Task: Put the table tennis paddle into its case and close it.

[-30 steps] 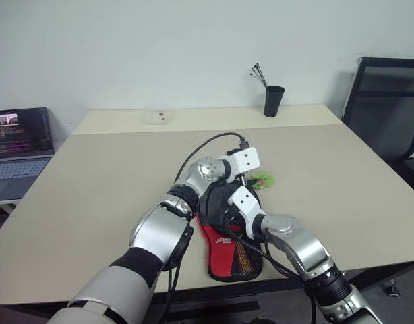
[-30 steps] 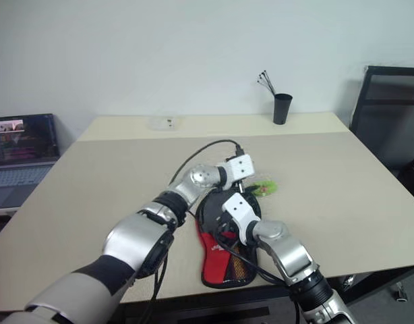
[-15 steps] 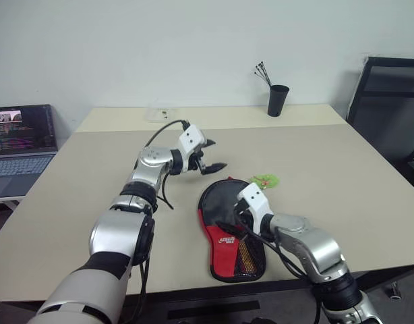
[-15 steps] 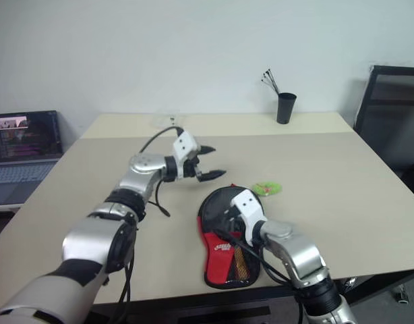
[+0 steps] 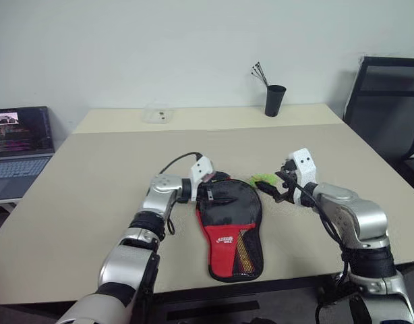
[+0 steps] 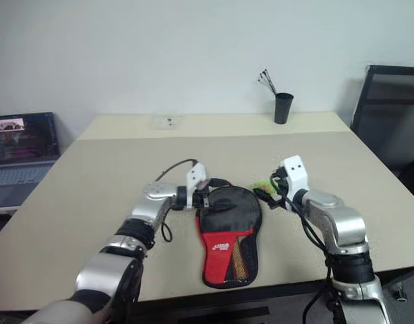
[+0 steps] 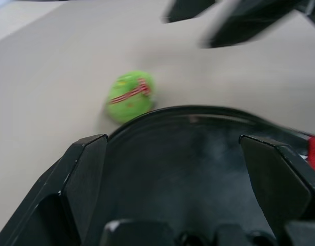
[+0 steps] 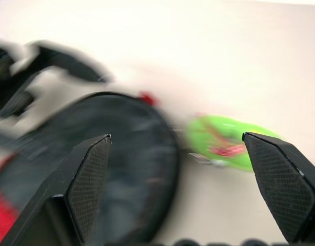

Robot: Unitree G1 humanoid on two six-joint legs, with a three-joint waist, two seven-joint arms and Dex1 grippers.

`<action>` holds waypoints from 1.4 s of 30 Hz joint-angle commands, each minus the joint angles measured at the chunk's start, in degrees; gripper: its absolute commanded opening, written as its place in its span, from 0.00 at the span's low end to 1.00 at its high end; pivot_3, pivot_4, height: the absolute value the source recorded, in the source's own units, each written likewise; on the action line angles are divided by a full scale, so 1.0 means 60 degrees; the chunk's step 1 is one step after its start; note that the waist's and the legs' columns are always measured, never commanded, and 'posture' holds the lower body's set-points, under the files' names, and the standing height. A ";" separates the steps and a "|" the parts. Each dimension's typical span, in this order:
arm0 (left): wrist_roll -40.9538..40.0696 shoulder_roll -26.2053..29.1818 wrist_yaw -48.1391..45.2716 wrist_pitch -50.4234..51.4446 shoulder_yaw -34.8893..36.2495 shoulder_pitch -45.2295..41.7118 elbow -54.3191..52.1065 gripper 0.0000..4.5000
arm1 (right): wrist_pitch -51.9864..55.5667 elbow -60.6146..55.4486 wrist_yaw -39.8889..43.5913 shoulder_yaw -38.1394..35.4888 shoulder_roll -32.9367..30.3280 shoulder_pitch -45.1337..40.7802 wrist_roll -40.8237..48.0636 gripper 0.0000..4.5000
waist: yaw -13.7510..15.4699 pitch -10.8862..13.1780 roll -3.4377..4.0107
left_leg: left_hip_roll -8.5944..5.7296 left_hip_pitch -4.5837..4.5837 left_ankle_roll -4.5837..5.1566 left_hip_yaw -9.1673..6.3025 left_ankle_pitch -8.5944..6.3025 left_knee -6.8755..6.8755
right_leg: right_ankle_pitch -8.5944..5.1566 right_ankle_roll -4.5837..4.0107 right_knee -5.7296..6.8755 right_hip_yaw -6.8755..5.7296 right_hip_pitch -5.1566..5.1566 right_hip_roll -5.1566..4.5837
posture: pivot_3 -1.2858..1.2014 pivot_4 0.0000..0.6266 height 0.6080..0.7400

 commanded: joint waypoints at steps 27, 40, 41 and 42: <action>-0.0117 0.0040 0.0713 0.0234 -0.0634 0.0997 -0.1282 1.00 | -0.4839 0.8359 -0.0923 -0.0217 0.1206 -0.2788 -0.1290 0.73 | 0.0019 0.0001 0.0005 | 0.0016 0.0004 0.0000 0.0006 0.0001 -0.0004 | 0.0001 -0.0001 0.0022 0.0018 -0.0010 -0.0005 | 0.52 0.24 1.00; 0.0513 -0.0403 0.0582 -0.0595 -0.1578 0.0946 -0.0190 1.00 | -0.4423 0.7420 -0.1094 -0.0195 0.1292 -0.2384 -0.1424 0.00 | 0.0017 -0.0003 0.0010 | 0.0016 0.0010 0.0000 0.0007 0.0001 -0.0004 | 0.0001 0.0000 0.0025 0.0017 -0.0006 -0.0005 | 0.52 0.24 1.00; 0.0539 -0.0426 0.0598 -0.0624 -0.1619 0.0961 -0.0105 1.00 | -0.4343 0.7219 -0.1132 -0.0208 0.1239 -0.2337 -0.1421 0.00 | 0.0026 -0.0005 0.0013 | 0.0015 0.0010 0.0000 0.0007 0.0001 -0.0003 | 0.0001 0.0000 0.0025 0.0017 -0.0005 -0.0006 | 0.52 0.24 1.00; 0.0552 -0.0435 0.0606 -0.0653 -0.1643 0.0966 -0.0046 1.00 | -0.4269 0.7067 -0.1161 -0.0217 0.1208 -0.2298 -0.1415 0.00 | 0.0028 -0.0007 0.0014 | 0.0014 0.0010 0.0000 0.0006 0.0001 -0.0003 | 0.0001 0.0000 0.0024 0.0017 -0.0004 -0.0006 | 0.52 0.24 1.00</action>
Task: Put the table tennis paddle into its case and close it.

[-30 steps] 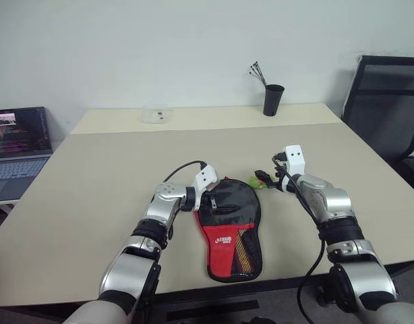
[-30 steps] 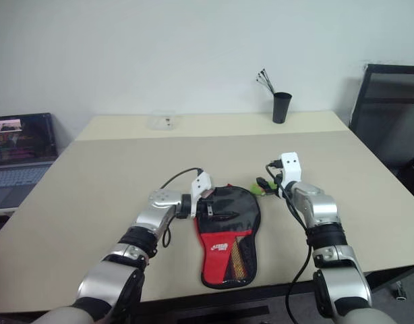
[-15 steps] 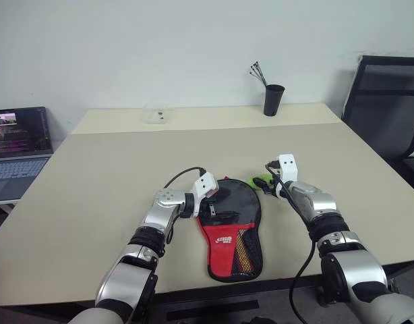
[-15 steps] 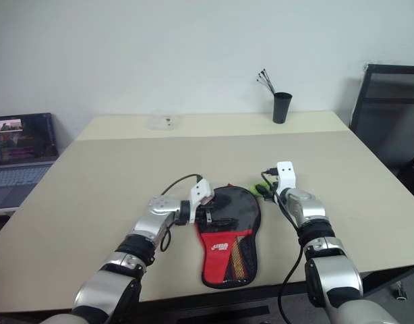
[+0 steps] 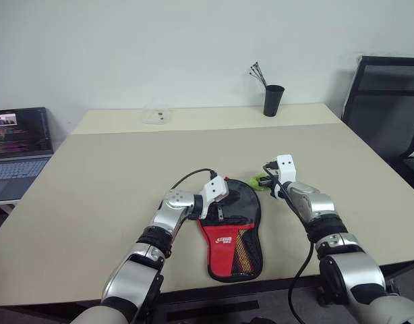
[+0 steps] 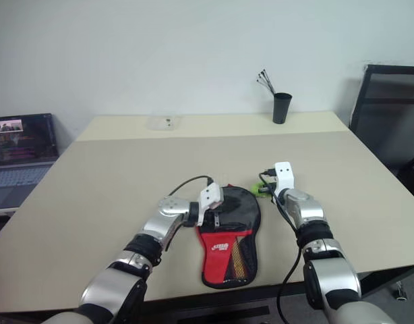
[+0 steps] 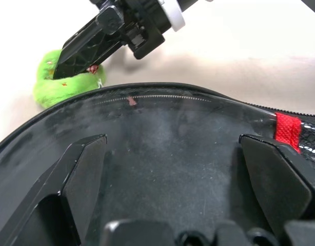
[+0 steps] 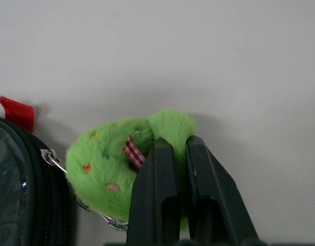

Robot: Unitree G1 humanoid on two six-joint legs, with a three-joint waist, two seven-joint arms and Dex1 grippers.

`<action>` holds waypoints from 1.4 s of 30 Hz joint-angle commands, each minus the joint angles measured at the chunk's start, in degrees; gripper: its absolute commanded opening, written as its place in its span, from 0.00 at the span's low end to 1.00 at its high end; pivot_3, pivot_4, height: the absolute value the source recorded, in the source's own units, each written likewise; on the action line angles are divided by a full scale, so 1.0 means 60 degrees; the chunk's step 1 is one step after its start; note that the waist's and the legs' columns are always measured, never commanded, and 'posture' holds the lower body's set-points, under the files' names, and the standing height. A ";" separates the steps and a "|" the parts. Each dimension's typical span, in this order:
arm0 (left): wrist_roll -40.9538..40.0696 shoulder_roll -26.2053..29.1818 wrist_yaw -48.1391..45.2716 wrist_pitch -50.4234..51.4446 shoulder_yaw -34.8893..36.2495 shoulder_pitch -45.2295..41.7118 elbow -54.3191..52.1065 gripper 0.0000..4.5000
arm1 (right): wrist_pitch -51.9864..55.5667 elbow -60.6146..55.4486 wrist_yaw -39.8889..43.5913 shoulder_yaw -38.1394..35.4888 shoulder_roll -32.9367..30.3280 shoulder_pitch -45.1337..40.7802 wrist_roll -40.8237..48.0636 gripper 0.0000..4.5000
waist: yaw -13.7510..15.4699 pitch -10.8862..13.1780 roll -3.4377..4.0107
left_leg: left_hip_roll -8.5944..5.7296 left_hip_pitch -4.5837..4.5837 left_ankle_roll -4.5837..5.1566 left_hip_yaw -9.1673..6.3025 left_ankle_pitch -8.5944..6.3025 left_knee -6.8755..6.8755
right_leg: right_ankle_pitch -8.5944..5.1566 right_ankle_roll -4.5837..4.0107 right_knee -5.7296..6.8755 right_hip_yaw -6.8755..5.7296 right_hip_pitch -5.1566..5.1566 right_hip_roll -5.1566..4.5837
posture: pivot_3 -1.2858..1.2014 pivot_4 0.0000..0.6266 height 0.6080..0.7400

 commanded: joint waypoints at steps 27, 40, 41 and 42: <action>0.0448 -0.0640 0.0145 -0.0294 -0.0483 -0.0224 0.1387 1.00 | 0.8380 -1.2338 0.1084 -0.0371 -0.3192 0.5860 0.2455 0.00 | 0.0315 -0.0068 0.0063 | -0.0017 -0.0007 0.0001 -0.0028 -0.0003 0.0000 | -0.0003 0.0006 -0.0056 -0.0036 0.0035 -0.0008 | 0.52 0.24 1.00; 0.0621 -0.0991 0.0363 -0.0482 -0.0534 -0.0426 0.1693 1.00 | 0.9374 -1.4812 0.2599 -0.0568 -0.4949 0.8221 0.4582 0.00 | 0.0518 -0.0093 0.0070 | -0.0034 -0.0021 0.0045 -0.0078 -0.0048 0.0001 | 0.0019 0.0044 -0.0230 -0.0091 0.0124 -0.0024 | 0.52 0.24 1.00; 0.0630 -0.1017 0.0384 -0.0494 -0.0535 -0.0436 0.1707 1.00 | 0.9361 -1.4885 0.2619 -0.0583 -0.4983 0.8324 0.4686 0.00 | 0.0536 -0.0099 0.0070 | -0.0031 -0.0021 0.0046 -0.0088 -0.0055 0.0000 | 0.0020 0.0045 -0.0254 -0.0103 0.0138 -0.0023 | 0.52 0.24 1.00; 0.0641 -0.1041 0.0406 -0.0498 -0.0535 -0.0451 0.1727 1.00 | 0.9346 -1.4931 0.2634 -0.0579 -0.4988 0.8386 0.4788 0.00 | 0.0542 -0.0106 0.0071 | -0.0029 -0.0023 0.0045 -0.0100 -0.0061 -0.0001 | 0.0020 0.0046 -0.0276 -0.0117 0.0153 -0.0021 | 0.52 0.24 1.00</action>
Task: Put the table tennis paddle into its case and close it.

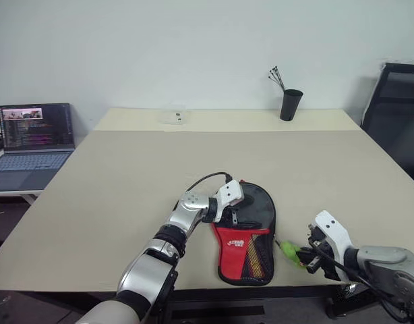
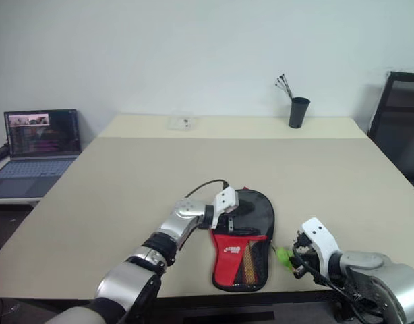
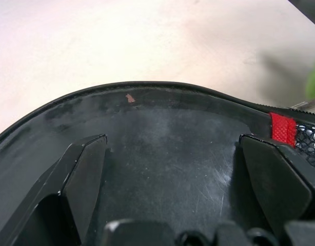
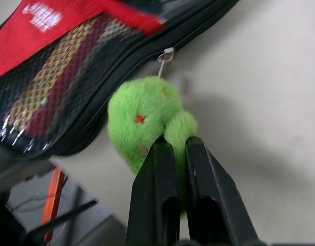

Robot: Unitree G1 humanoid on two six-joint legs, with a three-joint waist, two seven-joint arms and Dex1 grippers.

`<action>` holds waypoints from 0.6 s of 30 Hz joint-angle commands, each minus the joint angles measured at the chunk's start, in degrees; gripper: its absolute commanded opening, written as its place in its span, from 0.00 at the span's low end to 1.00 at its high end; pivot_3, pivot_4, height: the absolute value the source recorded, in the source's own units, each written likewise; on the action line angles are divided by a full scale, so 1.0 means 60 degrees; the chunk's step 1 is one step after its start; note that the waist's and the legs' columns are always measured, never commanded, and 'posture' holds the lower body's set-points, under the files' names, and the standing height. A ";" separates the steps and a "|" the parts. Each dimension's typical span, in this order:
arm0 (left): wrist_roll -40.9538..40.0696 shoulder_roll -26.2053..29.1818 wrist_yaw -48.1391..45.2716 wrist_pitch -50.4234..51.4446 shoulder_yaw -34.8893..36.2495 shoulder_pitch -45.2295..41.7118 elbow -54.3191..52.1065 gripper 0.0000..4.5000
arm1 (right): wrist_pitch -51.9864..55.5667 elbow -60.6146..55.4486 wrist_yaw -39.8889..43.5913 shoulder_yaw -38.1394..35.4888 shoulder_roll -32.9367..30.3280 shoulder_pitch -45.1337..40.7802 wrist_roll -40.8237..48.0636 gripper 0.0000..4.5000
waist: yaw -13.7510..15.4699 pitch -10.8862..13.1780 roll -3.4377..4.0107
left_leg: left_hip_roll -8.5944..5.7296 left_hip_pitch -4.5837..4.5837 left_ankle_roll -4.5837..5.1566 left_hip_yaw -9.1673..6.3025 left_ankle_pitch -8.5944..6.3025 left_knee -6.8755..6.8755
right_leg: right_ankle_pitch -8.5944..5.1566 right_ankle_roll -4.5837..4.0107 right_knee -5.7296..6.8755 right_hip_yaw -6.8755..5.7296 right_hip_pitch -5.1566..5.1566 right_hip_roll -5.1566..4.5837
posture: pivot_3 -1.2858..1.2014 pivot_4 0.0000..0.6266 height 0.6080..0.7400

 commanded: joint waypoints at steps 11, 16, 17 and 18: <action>0.0420 -0.0193 0.0267 0.0043 -0.0321 0.0161 0.0330 1.00 | 0.0027 -0.0760 0.0359 0.0114 -0.0121 0.1164 0.1292 0.00 | 0.0007 -0.0021 0.0005 | 0.0003 -0.0011 0.0005 -0.0114 -0.0018 0.0014 | -0.0003 0.0002 -0.0025 -0.0108 0.0036 0.0002 | 0.52 0.24 1.00; 0.0440 -0.0204 0.0273 0.0039 -0.0322 0.0161 0.0320 1.00 | -0.0007 -0.1111 0.0882 -0.0124 -0.0394 0.1453 0.2158 0.00 | 0.0007 -0.0024 0.0007 | 0.0002 -0.0012 0.0005 -0.0123 -0.0018 0.0018 | -0.0003 0.0002 -0.0026 -0.0110 0.0039 0.0003 | 0.52 0.24 1.00; 0.0446 -0.0203 0.0276 0.0036 -0.0323 0.0157 0.0323 1.00 | -0.0006 -0.1220 0.0959 -0.0133 -0.0412 0.1498 0.2377 0.00 | 0.0007 -0.0025 0.0006 | 0.0002 -0.0013 0.0005 -0.0125 -0.0018 0.0018 | -0.0003 0.0002 -0.0027 -0.0111 0.0039 0.0003 | 0.52 0.24 1.00; 0.0455 -0.0203 0.0286 0.0029 -0.0327 0.0150 0.0331 1.00 | -0.0026 -0.1331 0.1017 -0.0105 -0.0423 0.1544 0.2555 0.00 | 0.0007 -0.0025 0.0006 | 0.0002 -0.0015 0.0005 -0.0126 -0.0018 0.0018 | -0.0003 0.0002 -0.0028 -0.0111 0.0039 0.0003 | 0.52 0.24 1.00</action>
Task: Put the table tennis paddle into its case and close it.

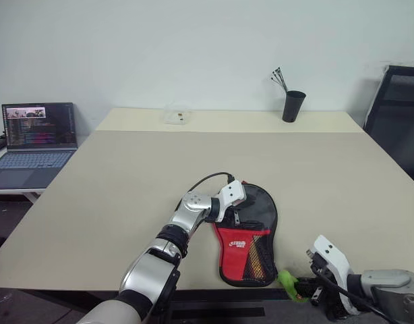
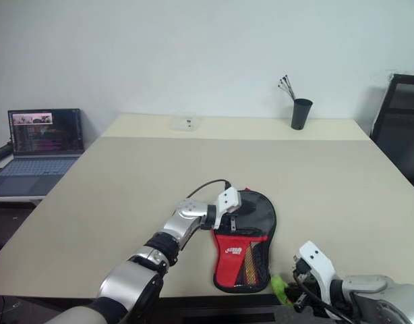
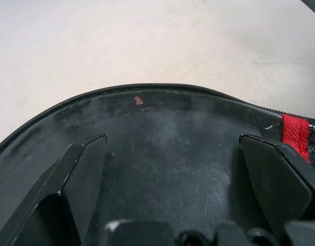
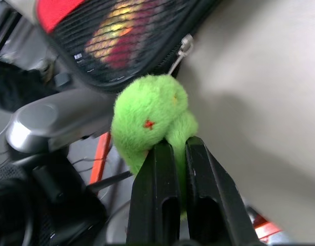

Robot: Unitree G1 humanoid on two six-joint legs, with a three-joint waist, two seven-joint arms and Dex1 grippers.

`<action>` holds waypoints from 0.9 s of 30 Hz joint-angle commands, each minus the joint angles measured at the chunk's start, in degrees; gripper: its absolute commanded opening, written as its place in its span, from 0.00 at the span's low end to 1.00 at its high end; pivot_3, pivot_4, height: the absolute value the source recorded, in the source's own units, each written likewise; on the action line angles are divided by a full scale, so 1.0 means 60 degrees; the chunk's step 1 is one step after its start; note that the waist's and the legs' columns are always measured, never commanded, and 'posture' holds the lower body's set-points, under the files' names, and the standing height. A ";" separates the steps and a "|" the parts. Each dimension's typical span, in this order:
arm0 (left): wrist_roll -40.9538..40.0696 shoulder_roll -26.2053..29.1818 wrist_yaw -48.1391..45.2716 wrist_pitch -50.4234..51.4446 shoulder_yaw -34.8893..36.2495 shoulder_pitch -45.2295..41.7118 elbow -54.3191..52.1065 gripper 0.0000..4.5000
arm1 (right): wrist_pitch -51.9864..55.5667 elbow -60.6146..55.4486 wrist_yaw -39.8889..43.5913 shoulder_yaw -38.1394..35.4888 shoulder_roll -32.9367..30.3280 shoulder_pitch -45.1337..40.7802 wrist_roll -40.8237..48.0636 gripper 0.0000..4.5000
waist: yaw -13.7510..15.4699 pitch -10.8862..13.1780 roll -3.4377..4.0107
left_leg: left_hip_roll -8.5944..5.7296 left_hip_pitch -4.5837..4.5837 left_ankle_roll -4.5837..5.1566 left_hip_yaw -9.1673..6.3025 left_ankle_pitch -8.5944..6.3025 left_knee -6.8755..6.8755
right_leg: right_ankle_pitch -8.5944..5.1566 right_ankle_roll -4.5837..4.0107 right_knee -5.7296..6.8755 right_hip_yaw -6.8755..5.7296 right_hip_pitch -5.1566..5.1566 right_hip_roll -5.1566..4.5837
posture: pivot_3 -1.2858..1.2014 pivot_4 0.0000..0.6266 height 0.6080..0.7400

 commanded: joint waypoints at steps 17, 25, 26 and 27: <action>0.0332 -0.0130 0.0084 0.0038 -0.0339 0.0201 0.0201 1.00 | -0.0112 -0.0715 0.0151 -0.0562 -0.0181 -0.0732 0.2448 0.41 | -0.0018 -0.0001 0.0000 | 0.0003 0.0001 0.0000 -0.0008 0.0000 0.0011 | 0.0001 0.0000 0.0012 -0.0002 0.0001 0.0003 | 0.52 0.24 1.00; -0.0037 -0.0153 -0.0044 0.0327 -0.0140 0.0333 -0.0236 1.00 | -0.1347 0.0968 -0.0287 -0.0878 -0.0585 -0.2734 0.1964 0.96 | -0.0028 -0.0001 0.0000 | 0.0011 -0.0001 0.0000 -0.0012 0.0000 0.0066 | 0.0011 0.0001 0.0025 -0.0003 0.0014 0.0001 | 0.52 0.24 1.00; -0.0158 -0.0117 -0.0078 0.0413 -0.0064 0.0369 -0.0449 1.00 | -0.1822 0.1365 -0.0334 -0.0672 -0.0567 -0.3032 0.1503 0.96 | -0.0032 -0.0001 0.0002 | 0.0011 -0.0002 0.0000 -0.0009 0.0000 0.0067 | 0.0012 0.0001 0.0024 0.0000 0.0014 0.0001 | 0.52 0.24 1.00; -0.0227 -0.0085 -0.0101 0.0472 -0.0024 0.0401 -0.0610 1.00 | -0.2147 0.1622 -0.0344 -0.0519 -0.0557 -0.3208 0.1202 0.96 | -0.0040 -0.0001 0.0002 | 0.0009 -0.0006 0.0000 -0.0006 0.0000 0.0068 | 0.0013 0.0002 0.0025 0.0002 0.0009 0.0001 | 0.52 0.24 1.00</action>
